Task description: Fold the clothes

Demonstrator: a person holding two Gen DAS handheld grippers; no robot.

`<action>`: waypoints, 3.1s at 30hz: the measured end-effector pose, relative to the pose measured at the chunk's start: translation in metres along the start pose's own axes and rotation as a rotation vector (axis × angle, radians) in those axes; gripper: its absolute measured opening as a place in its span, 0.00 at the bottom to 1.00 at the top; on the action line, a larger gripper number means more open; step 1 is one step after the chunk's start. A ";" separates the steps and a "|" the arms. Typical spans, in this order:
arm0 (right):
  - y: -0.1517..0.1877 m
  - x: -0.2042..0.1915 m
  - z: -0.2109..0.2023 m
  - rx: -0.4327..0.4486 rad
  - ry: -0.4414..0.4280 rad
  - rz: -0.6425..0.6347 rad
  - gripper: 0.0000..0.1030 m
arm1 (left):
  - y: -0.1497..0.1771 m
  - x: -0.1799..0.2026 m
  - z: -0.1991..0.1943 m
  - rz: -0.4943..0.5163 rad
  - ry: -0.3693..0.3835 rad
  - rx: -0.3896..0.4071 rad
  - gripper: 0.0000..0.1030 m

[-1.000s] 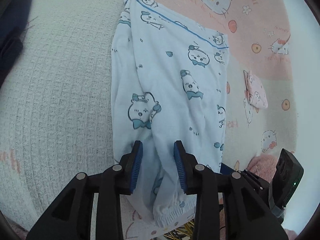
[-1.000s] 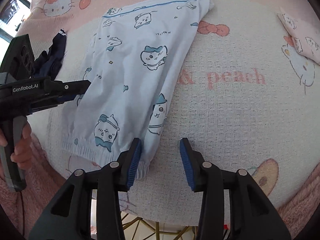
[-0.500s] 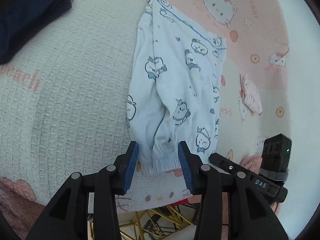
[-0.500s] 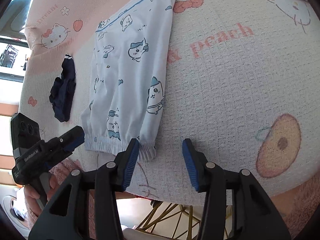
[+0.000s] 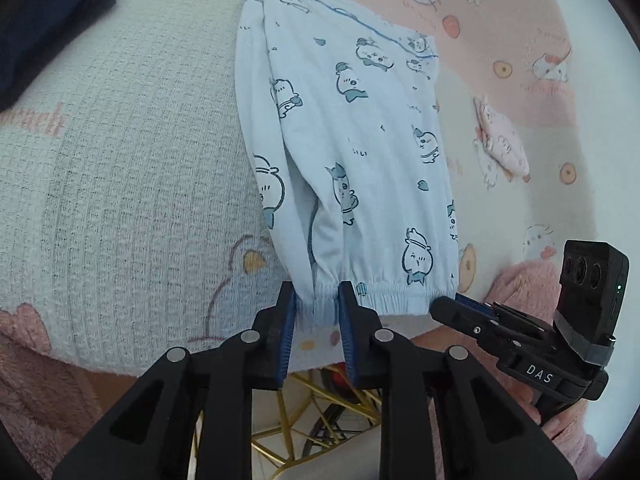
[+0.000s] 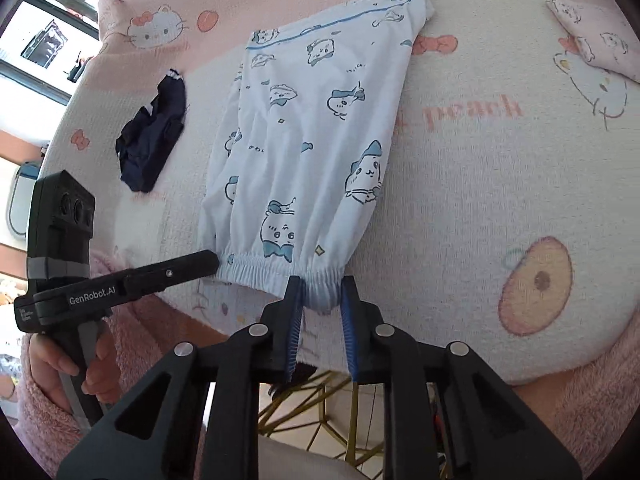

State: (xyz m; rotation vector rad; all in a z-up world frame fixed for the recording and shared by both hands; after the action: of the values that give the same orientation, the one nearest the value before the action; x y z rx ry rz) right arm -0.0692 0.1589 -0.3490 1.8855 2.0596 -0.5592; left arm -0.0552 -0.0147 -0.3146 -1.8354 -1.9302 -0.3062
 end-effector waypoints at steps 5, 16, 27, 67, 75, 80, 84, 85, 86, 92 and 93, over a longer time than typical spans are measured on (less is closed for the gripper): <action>0.015 0.024 0.013 -0.104 0.052 0.091 0.19 | -0.001 -0.013 -0.007 -0.046 -0.016 -0.027 0.36; -0.040 0.000 -0.011 0.158 0.069 -0.035 0.25 | -0.068 -0.016 0.002 -0.037 0.045 0.050 0.36; -0.053 0.010 0.020 0.100 0.044 0.016 0.28 | -0.071 -0.020 0.016 -0.135 0.200 0.086 0.02; -0.178 0.002 -0.035 0.282 0.285 -0.084 0.37 | -0.230 -0.063 -0.020 0.120 -0.223 0.214 0.37; -0.304 0.023 0.000 0.275 0.324 -0.077 0.39 | -0.263 -0.060 0.013 0.187 -0.287 0.168 0.37; -0.321 0.020 0.039 0.154 0.335 -0.203 0.30 | -0.263 -0.054 0.017 0.227 -0.283 0.178 0.13; -0.316 0.016 0.034 0.191 0.331 -0.233 0.11 | -0.269 -0.041 0.008 0.253 -0.264 0.218 0.06; -0.315 0.015 0.029 0.205 0.319 -0.228 0.10 | -0.271 -0.037 0.005 0.260 -0.256 0.229 0.06; -0.315 0.015 0.023 0.222 0.307 -0.219 0.09 | -0.274 -0.035 0.002 0.268 -0.253 0.238 0.06; -0.328 0.038 -0.003 0.259 0.157 -0.053 0.14 | -0.288 -0.028 -0.005 0.295 -0.263 0.273 0.06; -0.329 0.042 -0.006 0.264 0.154 -0.039 0.19 | -0.289 -0.026 -0.006 0.300 -0.262 0.276 0.06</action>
State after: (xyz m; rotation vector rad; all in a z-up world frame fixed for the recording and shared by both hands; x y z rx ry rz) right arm -0.4004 0.1768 -0.3347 2.0966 2.2161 -0.7501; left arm -0.3389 -0.0653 -0.2788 -2.0118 -1.7150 0.2970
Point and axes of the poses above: each gripper's, at about its wrist camera, not at the fingertips, and z roughly the way its jaws point, x to its right, y to its underside, the point moved 4 cm from there along z, roughly the way its jaws point, and after that the axes turned 7 degrees about z, right-handed, at the moved point
